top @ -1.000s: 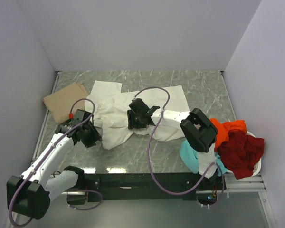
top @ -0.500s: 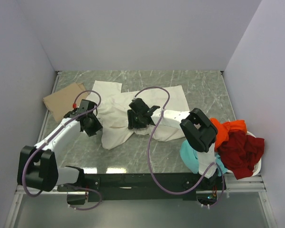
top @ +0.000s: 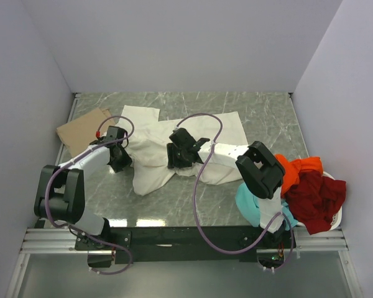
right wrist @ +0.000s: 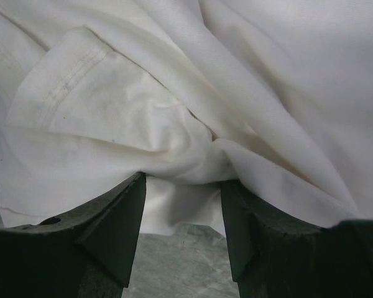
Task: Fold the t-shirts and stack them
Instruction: Fold the tshirt
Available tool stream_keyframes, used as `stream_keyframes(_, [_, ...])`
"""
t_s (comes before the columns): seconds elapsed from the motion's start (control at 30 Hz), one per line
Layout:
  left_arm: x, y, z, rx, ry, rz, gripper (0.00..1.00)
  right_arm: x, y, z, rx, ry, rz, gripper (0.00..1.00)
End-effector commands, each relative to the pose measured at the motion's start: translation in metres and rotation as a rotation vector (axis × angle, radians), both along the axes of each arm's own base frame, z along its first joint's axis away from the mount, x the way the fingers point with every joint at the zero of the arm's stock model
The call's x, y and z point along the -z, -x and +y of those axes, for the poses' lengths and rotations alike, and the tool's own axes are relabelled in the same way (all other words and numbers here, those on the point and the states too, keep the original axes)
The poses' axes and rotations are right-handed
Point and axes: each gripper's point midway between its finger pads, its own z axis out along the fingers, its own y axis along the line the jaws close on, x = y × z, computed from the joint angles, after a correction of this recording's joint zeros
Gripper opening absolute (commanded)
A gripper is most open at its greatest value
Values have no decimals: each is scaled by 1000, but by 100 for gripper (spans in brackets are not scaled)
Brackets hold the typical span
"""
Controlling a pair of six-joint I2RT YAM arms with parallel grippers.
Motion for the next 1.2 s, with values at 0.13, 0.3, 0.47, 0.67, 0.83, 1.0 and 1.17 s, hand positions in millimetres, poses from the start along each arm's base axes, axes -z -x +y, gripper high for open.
stream_keyframes(0.13, [-13,-37,-1,3,-3,-117,42,24,8,-31,29,107,52,59])
stream_keyframes(0.3, [-10,-42,-5,0,21,-135,42,26,9,-31,23,107,60,59])
stream_keyframes(0.47, [8,-43,-8,2,33,-83,42,25,8,-29,17,103,58,59])
stream_keyframes(0.67, [22,-43,-14,6,67,-55,25,24,8,-28,14,103,56,59])
stream_keyframes(0.83, [19,-41,-7,14,43,-28,1,25,9,-30,16,111,60,59])
stream_keyframes(1.0, [-17,-37,23,16,-7,-44,1,24,7,-32,21,119,55,59])
stream_keyframes(1.17, [-37,-16,44,44,-27,2,1,26,7,-32,19,124,59,59])
